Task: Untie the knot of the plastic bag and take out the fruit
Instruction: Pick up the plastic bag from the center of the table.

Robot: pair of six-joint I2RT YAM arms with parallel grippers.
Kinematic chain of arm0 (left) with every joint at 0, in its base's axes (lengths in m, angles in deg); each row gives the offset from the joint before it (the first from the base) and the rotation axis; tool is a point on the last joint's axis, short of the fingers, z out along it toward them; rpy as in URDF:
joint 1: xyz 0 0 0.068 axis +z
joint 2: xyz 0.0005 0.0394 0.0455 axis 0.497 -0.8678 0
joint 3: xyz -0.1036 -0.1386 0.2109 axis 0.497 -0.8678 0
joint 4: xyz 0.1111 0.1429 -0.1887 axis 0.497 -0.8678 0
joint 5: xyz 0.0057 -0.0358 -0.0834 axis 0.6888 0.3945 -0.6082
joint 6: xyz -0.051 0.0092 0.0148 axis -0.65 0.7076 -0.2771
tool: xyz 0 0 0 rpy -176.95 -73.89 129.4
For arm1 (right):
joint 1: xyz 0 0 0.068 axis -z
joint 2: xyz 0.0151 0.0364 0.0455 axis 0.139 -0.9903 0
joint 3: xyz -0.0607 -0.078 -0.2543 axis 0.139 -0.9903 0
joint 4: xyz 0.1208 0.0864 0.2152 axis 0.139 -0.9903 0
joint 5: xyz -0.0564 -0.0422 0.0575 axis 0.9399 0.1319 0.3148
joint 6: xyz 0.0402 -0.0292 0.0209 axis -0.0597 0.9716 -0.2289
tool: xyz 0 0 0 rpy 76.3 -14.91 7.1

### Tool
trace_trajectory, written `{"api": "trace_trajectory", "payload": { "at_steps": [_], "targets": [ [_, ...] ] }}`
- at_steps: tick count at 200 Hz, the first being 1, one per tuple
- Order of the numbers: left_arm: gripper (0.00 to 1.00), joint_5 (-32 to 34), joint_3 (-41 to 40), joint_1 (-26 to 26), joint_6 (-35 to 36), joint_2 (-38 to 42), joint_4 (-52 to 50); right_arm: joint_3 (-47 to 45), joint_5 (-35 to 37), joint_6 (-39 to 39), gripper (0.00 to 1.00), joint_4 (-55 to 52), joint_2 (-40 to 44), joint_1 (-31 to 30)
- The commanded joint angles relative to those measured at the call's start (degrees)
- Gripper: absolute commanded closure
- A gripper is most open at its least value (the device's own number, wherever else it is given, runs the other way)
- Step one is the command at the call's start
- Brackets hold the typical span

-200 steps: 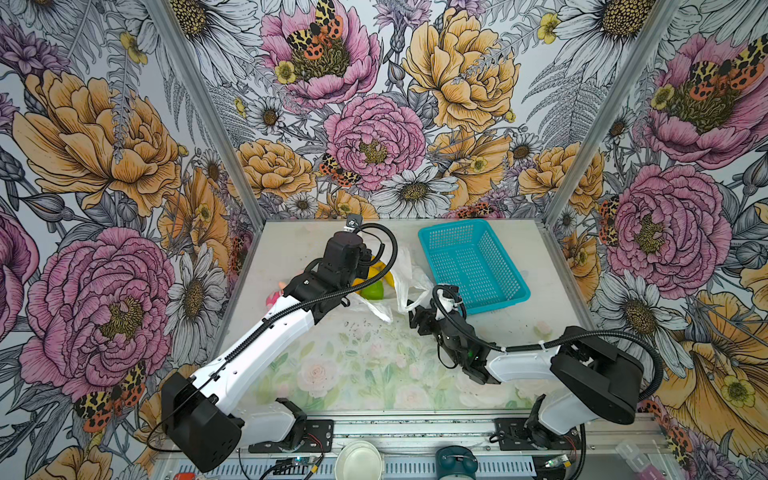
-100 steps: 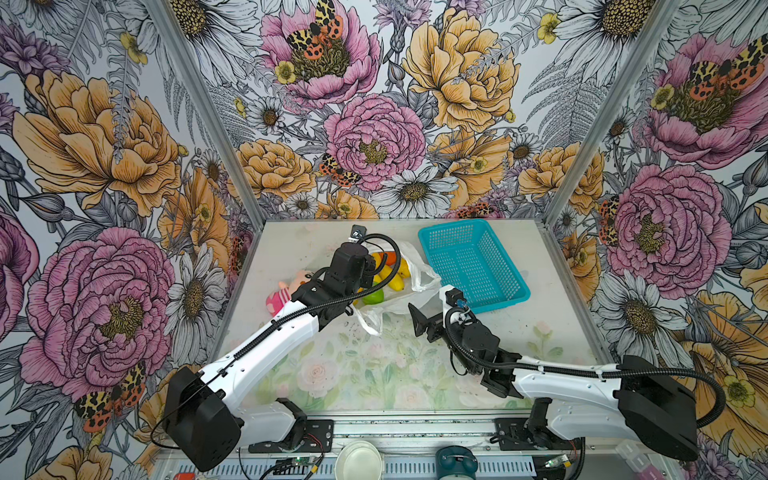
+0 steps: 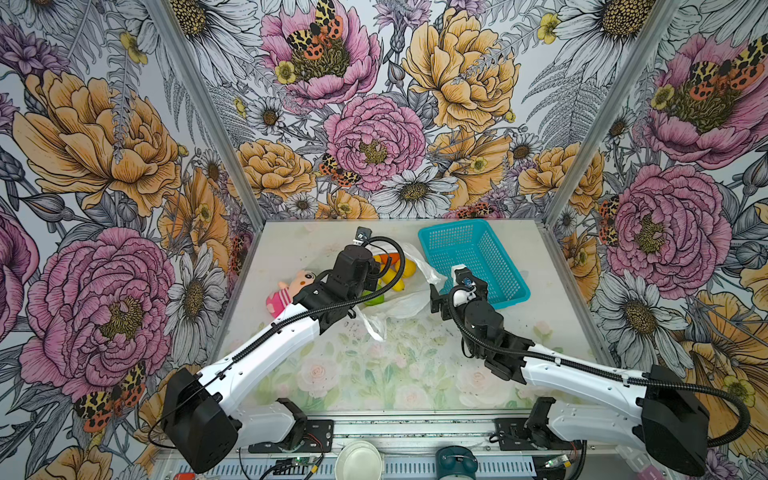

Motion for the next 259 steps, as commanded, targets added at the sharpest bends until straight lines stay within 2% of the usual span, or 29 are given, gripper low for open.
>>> {"api": "trace_trajectory", "payload": {
  "at_steps": [1,50,57,61,65,70,81,87,92,115,144,167,193,201,206,209,222,231,239,259],
  "targets": [
    [1.0,0.6,-0.7,-0.7,-0.7,1.8,1.2,1.9,0.7,0.8,0.01,-3.9,1.3,0.4],
    [1.0,0.8,-1.2,-1.8,-0.7,2.7,1.2,4.8,-4.4,-1.0,0.01,-5.7,-0.4,3.8],
    [1.0,0.8,-1.1,-1.9,-0.7,2.6,1.3,6.1,-5.1,-1.0,0.04,-6.5,-1.5,3.8],
    [1.0,0.8,-1.1,-1.8,-0.7,2.6,1.2,6.8,-5.4,-1.1,0.1,-6.9,-2.2,3.8],
    [1.0,0.8,-1.1,-1.9,-0.8,2.5,1.2,7.7,-5.6,-1.0,0.21,-7.3,-2.8,3.8],
    [1.0,0.9,-1.1,-1.9,-0.8,2.4,1.2,8.5,-5.7,-1.2,0.39,-7.6,-3.4,3.8],
    [0.91,1.3,-1.1,-1.8,-0.9,2.3,1.1,9.9,-5.6,-1.7,0.8,-7.8,-4.5,3.8],
    [0.86,1.3,-1.2,-1.8,-0.9,2.2,1.1,10.4,-5.2,-2.1,0.93,-7.8,-4.7,3.9],
    [0.81,1.4,-1.3,-1.8,-1.0,2.1,1.1,10.8,-4.9,-2.5,1.0,-7.8,-4.7,3.9],
    [0.43,2.7,-1.8,-1.6,-2.8,0.5,-0.1,11.5,-4.4,-3.5,1.0,-7.7,-3.9,4.5],
    [0.17,5.3,-1.8,-1.5,-5.2,-3.6,-2.6,10.2,-5.0,-4.3,1.0,-7.5,-1.3,4.5],
    [0.02,8.9,-0.9,-1.1,-6.6,-7.0,-3.9,8.4,-5.7,-5.4,1.0,-7.5,1.1,4.5],
    [0.01,8.0,1.1,1.1,-7.3,-10.2,-4.1,6.1,-7.1,-6.8,1.0,-7.3,3.7,4.5],
    [0.06,7.2,2.3,2.2,-6.9,-11.4,-3.9,5.5,-7.9,-7.3,1.0,-7.0,4.3,4.5],
    [0.15,6.5,3.3,2.9,-6.6,-12.3,-4.0,5.2,-8.3,-7.6,1.0,-6.9,4.5,4.5],
    [0.23,6.1,3.8,3.3,-6.3,-12.7,-3.9,5.1,-8.5,-7.7,1.0,-6.8,4.6,4.5],
    [0.69,5.8,6.9,4.8,-5.3,-14.8,-3.9,4.7,-9.1,-8.1,1.0,-6.8,4.4,4.5],
    [0.89,5.6,9.4,6.0,-4.6,-16.3,-3.8,4.8,-9.1,-8.5,1.0,-6.8,3.9,4.5],
    [1.0,4.8,11.8,7.2,-3.9,-17.6,-3.9,4.9,-9.0,-9.1,1.0,-6.7,3.4,4.5],
    [1.0,2.4,18.1,10.0,-2.7,-20.8,-4.1,5.5,-9.0,-11.6,1.0,-6.5,1.5,4.8]
  ]
}}
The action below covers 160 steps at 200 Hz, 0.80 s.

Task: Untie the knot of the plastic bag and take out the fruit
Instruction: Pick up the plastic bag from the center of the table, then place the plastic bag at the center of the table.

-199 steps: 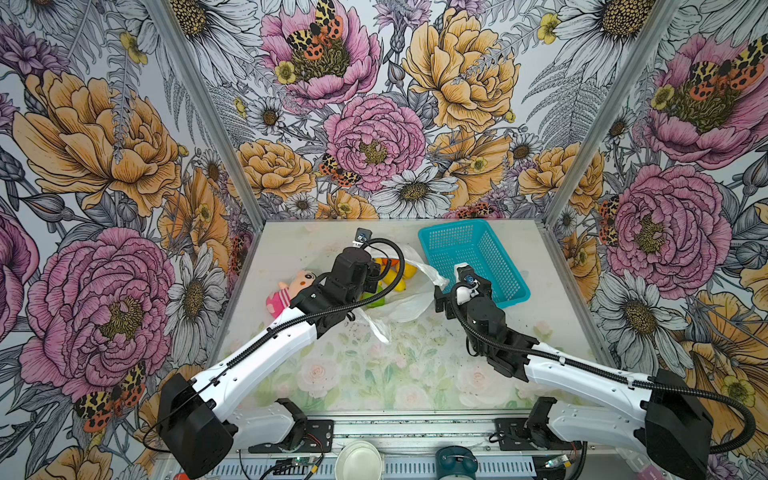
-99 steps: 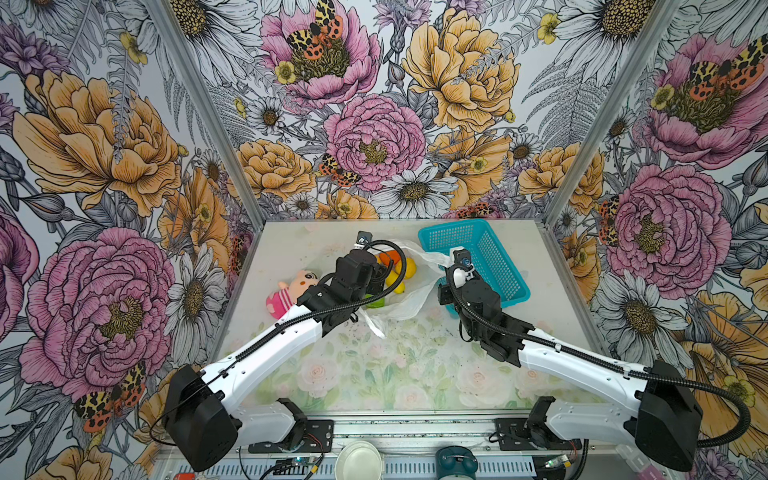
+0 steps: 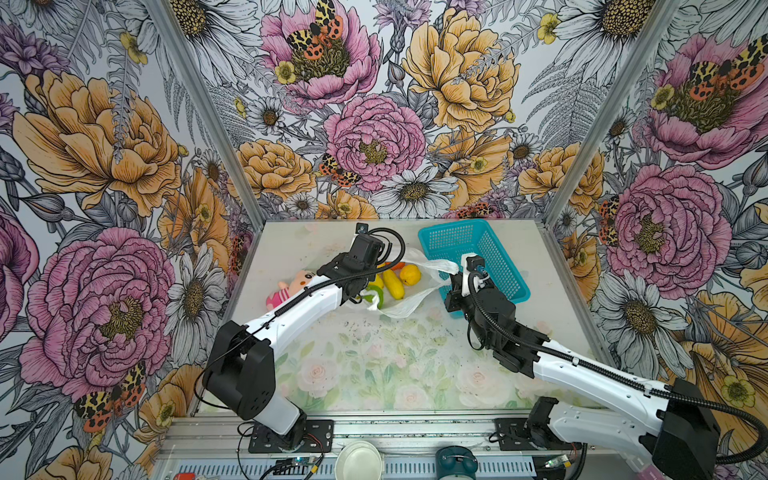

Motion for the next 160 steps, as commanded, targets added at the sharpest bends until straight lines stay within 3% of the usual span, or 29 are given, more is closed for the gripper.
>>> {"api": "trace_trajectory", "payload": {
  "at_steps": [1,57,80,103,128,148,160],
  "targets": [
    [1.0,-2.9,7.2,3.0,2.2,-2.4,0.8,0.5,-0.8,-3.6,1.0,1.2,-1.8,0.7],
    [1.0,-3.3,20.7,4.7,5.0,-4.6,-1.8,3.9,-1.2,-7.4,1.0,2.0,-8.6,2.0],
    [1.0,-1.5,19.8,2.7,6.1,-1.8,-1.6,4.1,-1.4,-8.5,1.0,2.4,-10.5,2.7],
    [1.0,1.3,13.6,-0.3,5.9,2.3,-1.1,3.1,-1.2,-9.2,0.97,2.9,-11.0,2.9],
    [1.0,0.6,2.1,-3.0,2.6,8.2,1.3,0.0,-1.0,-9.4,0.81,4.9,-9.4,2.9],
    [1.0,-1.5,-6.1,-4.1,-0.9,12.2,2.7,-2.9,-0.9,-9.0,0.52,5.9,-7.2,2.9],
    [0.99,-2.0,-9.8,-5.2,-2.0,13.9,3.3,-4.6,-0.8,-8.6,0.42,5.7,-5.2,2.9]
  ]
}}
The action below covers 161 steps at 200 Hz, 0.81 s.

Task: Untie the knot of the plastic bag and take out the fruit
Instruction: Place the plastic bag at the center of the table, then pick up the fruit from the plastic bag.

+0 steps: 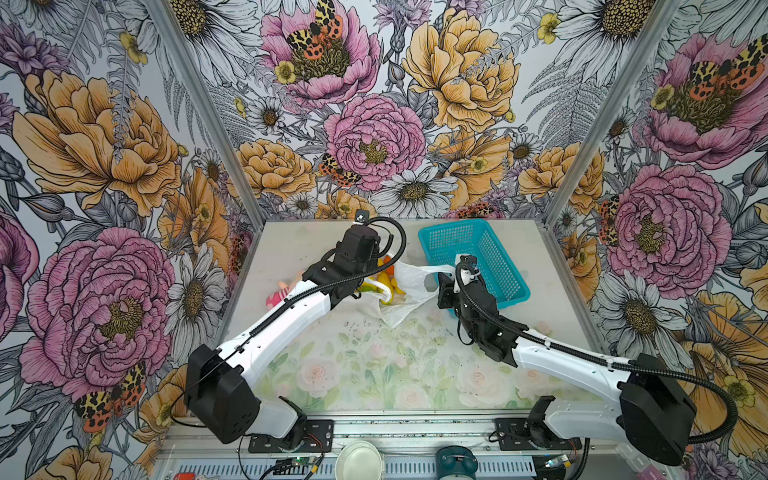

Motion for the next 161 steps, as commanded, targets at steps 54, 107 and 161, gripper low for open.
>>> {"api": "trace_trajectory", "payload": {
  "at_steps": [54,107,161],
  "targets": [
    [0.49,-3.5,-12.1,-4.3,-5.7,6.5,3.6,-7.5,1.2,4.2,0.12,-5.5,19.1,-1.1],
    [0.22,-3.7,-14.3,-4.9,-5.6,11.3,3.5,-9.0,5.2,8.7,0.12,-15.7,36.8,-6.3],
    [0.41,-3.3,-16.6,-3.6,-6.0,13.8,3.5,-4.2,-4.9,12.1,0.36,-14.3,32.6,-15.4]
  ]
}}
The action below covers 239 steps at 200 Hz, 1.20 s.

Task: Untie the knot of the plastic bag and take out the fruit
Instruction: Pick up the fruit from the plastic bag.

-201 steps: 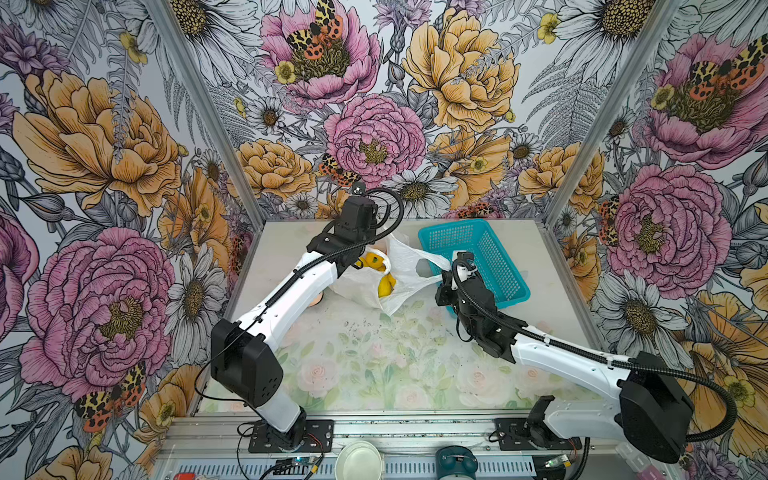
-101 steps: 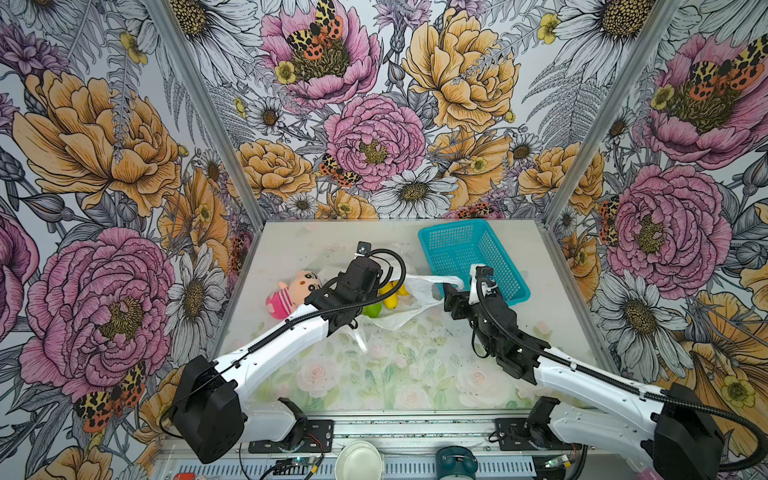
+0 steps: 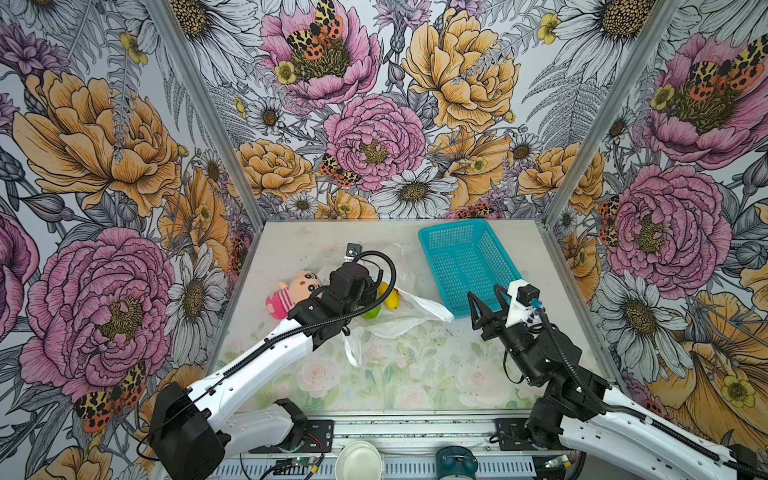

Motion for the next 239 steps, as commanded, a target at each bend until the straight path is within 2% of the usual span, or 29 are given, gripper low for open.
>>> {"api": "trace_trajectory", "payload": {
  "at_steps": [1,12,39,60,88,122,144,165,183,207,226,239],
  "targets": [
    [0.41,-0.6,-1.0,0.9,-0.6,1.1,1.0,3.7,-5.7,2.9,0.36,0.3,-6.6,-4.5],
    [0.45,-0.9,-1.1,1.2,-0.8,1.2,1.0,5.9,-5.8,4.6,0.37,1.7,-12.0,-8.0],
    [0.46,-2.5,-1.4,2.5,-1.3,1.3,1.6,11.5,-1.8,10.6,0.37,5.6,-27.2,-16.6],
    [0.39,-4.3,-1.5,3.9,-2.9,1.2,1.1,14.5,-1.3,12.0,0.37,8.8,-36.9,-19.5],
    [0.37,-3.5,-1.3,5.2,-6.1,2.6,-3.6,14.1,-3.7,11.7,0.39,16.6,-45.6,-19.1],
    [0.34,-4.8,-1.4,7.2,-11.3,6.1,-9.2,12.1,-9.5,7.2,0.44,23.1,-52.1,-14.1],
    [0.33,-6.8,-1.1,7.4,-13.4,8.0,-12.8,12.0,-11.1,5.6,0.5,24.6,-55.1,-11.7],
    [0.34,-5.1,-0.6,7.2,-14.9,8.2,-15.9,12.5,-11.4,4.6,0.52,24.8,-57.5,-10.1],
    [0.35,-3.3,-1.5,5.0,-16.3,8.2,-15.2,13.3,-11.9,3.5,0.55,24.3,-59.0,-8.8],
    [0.37,-1.0,-3.1,2.3,-16.4,8.2,-12.8,14.8,-11.4,3.3,0.54,23.4,-61.5,-8.6],
    [0.37,0.2,-6.6,0.4,-15.5,10.1,-8.3,16.4,-11.7,3.4,0.48,22.3,-64.2,-8.7],
    [0.36,-1.5,-7.0,0.1,-14.5,11.4,-8.0,17.1,-11.5,3.8,0.43,21.8,-65.7,-8.7]
  ]
}}
